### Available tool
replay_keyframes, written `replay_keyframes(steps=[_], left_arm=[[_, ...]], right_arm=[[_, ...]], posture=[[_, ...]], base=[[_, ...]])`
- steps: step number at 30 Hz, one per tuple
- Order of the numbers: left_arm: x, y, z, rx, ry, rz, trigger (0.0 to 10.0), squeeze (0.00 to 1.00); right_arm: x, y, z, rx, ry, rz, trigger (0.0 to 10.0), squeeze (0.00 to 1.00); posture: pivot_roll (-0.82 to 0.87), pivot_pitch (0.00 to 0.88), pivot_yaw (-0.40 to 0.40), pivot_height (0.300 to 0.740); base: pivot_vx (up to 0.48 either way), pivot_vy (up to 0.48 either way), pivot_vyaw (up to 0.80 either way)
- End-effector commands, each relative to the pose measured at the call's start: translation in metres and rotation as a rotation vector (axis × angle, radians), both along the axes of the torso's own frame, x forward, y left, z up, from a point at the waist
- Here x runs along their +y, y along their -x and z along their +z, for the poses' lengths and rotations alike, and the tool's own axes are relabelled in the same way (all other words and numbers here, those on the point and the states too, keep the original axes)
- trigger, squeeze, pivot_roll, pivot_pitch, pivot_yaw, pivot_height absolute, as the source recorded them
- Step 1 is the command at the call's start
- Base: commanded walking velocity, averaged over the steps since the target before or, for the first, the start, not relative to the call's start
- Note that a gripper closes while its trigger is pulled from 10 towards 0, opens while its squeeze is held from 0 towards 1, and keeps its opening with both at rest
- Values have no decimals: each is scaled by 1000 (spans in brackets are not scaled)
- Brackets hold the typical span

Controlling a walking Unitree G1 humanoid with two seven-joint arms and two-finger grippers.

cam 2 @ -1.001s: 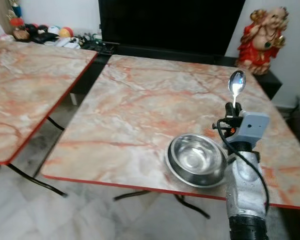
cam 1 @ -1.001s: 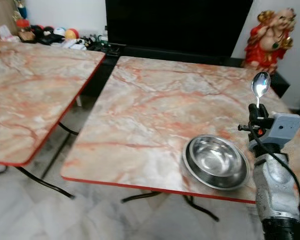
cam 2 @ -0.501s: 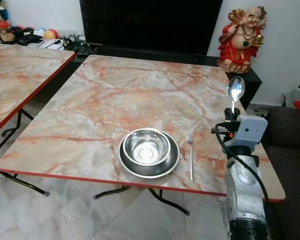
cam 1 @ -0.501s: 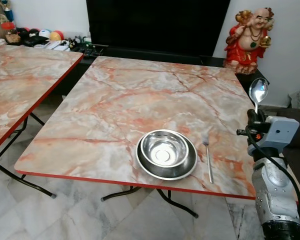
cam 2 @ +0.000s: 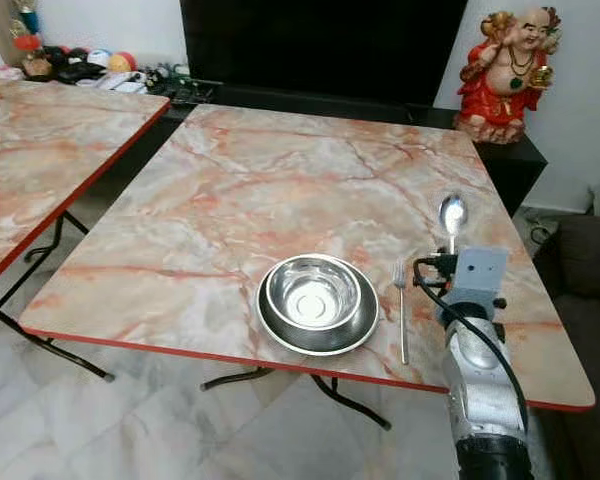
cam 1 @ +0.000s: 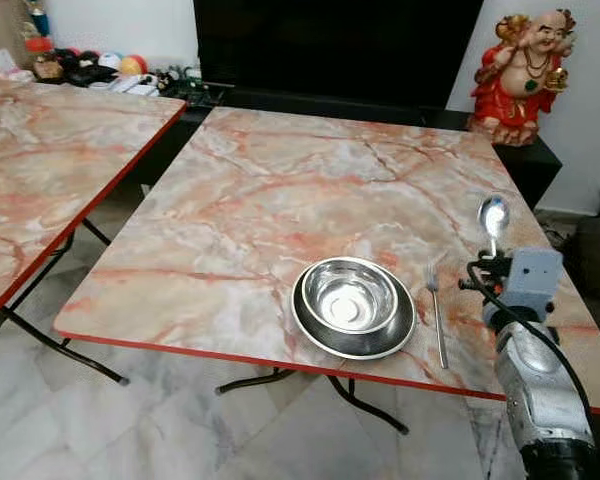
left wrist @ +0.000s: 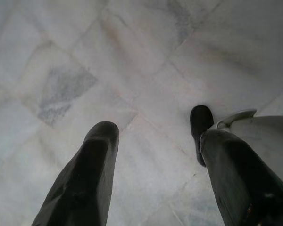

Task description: Setting the table

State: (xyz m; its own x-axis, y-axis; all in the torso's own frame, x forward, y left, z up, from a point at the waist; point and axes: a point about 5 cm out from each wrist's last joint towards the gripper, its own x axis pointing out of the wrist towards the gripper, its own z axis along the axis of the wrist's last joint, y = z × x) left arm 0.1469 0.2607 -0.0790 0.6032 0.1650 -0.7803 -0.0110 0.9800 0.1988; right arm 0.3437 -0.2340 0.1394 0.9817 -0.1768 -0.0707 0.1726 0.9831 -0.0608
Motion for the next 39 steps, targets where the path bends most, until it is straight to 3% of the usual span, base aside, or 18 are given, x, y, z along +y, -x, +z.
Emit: replay_keyframes(steps=[1,5,17,39], left_arm=[[-1,4,-2,19,9,-3,10000,0],[-1,3,-2,20,16,-6,10000,0],[0,0,0,11,28,-14,10000,0],[-1,4,-2,18,36,-6,10000,0]], right_arm=[[-5,-1,-9,78,-8,-9,10000,0],[-3,-6,-18,159,-24,11,10000,0],[12,-24,-20,216,-55,137,10000,0],[17,-24,-37,268,-85,107,10000,0]], posture=[[42,83,-37,740],[43,90,-33,740],[58,119,-19,740],[65,128,-26,740]], base=[[0,0,0],[0,0,0],[0,0,0],[0,0,0]])
